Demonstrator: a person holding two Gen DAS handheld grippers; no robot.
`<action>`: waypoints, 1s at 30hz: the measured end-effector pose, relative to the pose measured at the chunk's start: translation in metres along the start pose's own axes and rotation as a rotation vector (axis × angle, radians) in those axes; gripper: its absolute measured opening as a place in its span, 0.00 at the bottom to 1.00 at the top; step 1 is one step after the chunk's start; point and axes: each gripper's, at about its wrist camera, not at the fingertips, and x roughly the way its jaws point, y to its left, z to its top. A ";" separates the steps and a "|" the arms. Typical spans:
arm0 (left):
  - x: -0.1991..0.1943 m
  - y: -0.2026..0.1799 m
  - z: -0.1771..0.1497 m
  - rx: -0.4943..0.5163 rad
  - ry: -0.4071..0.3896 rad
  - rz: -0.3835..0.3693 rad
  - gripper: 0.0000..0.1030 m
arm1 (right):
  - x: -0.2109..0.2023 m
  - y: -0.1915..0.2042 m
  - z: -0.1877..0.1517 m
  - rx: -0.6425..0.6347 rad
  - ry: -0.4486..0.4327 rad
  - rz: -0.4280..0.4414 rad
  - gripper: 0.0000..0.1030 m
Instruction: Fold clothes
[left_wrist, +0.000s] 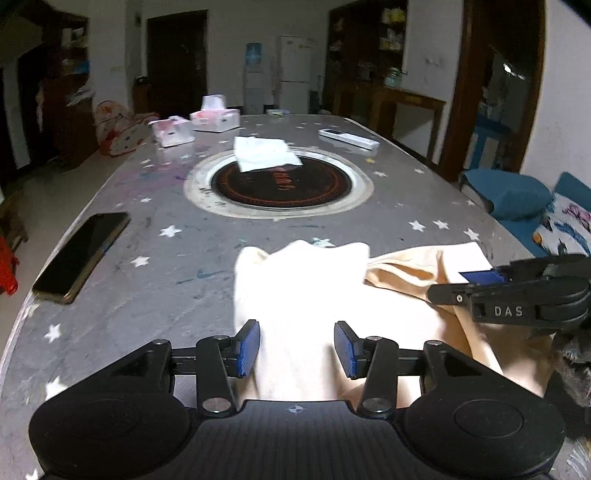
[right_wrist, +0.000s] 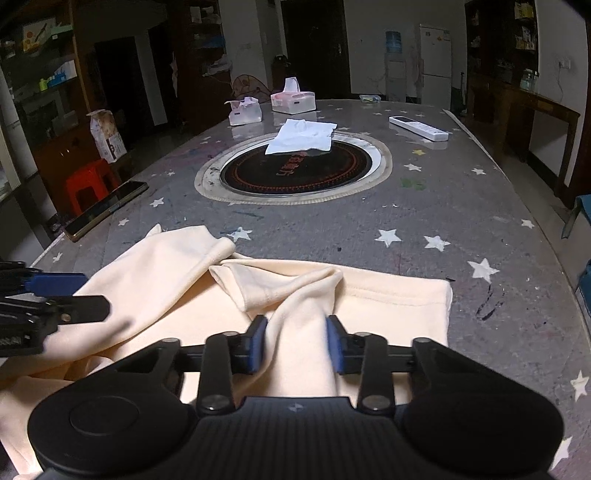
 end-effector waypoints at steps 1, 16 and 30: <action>0.002 -0.002 0.001 0.007 0.002 -0.004 0.46 | -0.001 -0.001 0.000 0.005 -0.004 0.003 0.24; 0.028 -0.028 0.031 0.073 0.035 0.001 0.47 | -0.036 -0.010 -0.001 0.020 -0.098 -0.022 0.09; 0.048 -0.029 0.026 0.121 0.045 -0.013 0.55 | -0.135 -0.049 -0.041 0.188 -0.295 -0.183 0.08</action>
